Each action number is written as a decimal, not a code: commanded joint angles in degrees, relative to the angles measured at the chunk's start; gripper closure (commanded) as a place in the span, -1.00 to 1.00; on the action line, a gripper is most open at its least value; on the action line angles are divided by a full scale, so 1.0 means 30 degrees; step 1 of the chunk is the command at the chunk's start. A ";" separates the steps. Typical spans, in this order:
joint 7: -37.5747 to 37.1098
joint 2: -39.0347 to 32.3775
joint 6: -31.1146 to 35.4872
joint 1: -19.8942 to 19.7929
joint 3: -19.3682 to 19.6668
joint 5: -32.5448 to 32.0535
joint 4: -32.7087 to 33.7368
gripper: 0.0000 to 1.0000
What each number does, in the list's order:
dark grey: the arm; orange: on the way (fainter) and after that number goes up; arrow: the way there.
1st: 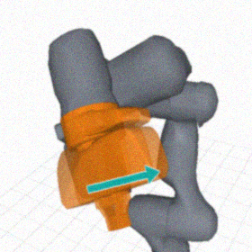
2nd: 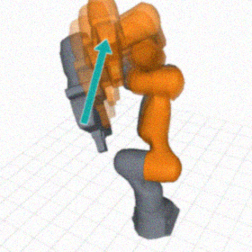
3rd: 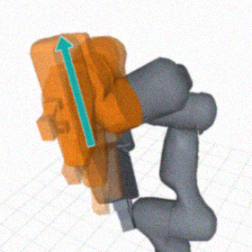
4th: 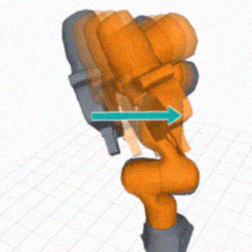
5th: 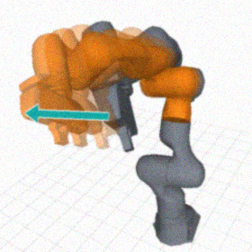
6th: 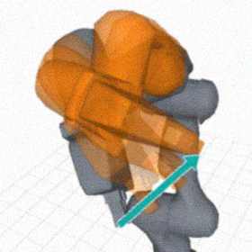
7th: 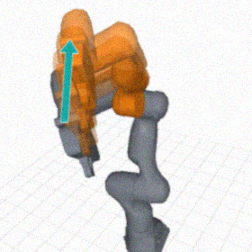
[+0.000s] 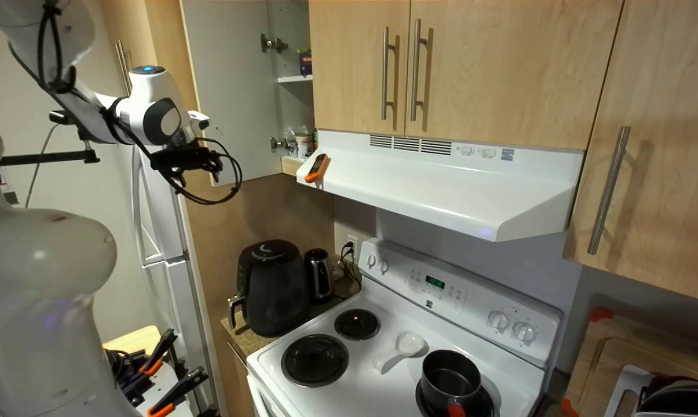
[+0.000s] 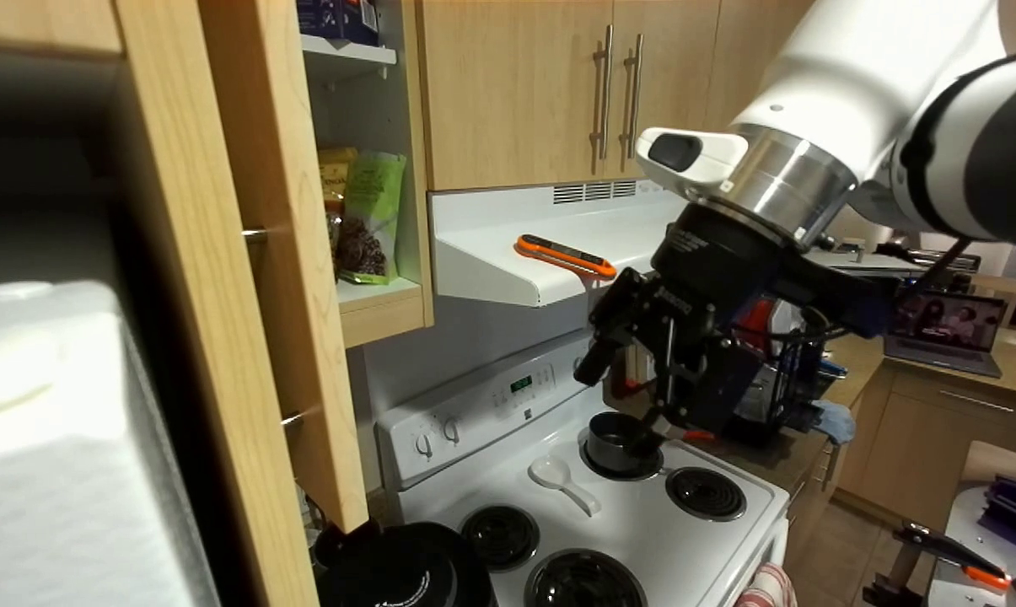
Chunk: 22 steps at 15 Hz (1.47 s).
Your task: Close the cabinet door
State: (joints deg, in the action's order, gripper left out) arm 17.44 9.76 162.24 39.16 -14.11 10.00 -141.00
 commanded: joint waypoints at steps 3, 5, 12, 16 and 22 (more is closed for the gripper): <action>0.1344 -0.0026 -0.2782 -0.0723 0.0078 0.0405 0.2636 -1.00; 0.1356 -0.0049 -0.3377 -0.0878 -0.0046 0.0453 0.3369 -1.00; 0.1107 0.0117 -0.3129 -0.0968 -0.0427 0.0738 0.4589 -1.00; 0.0816 0.0279 -0.2622 -0.0970 -0.0545 0.1020 0.5084 -1.00; 0.0714 0.0310 -0.2544 -0.1001 -0.0471 0.1970 0.6158 -1.00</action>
State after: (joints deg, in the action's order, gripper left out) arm 18.69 9.97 153.80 37.27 -14.82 13.10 -123.19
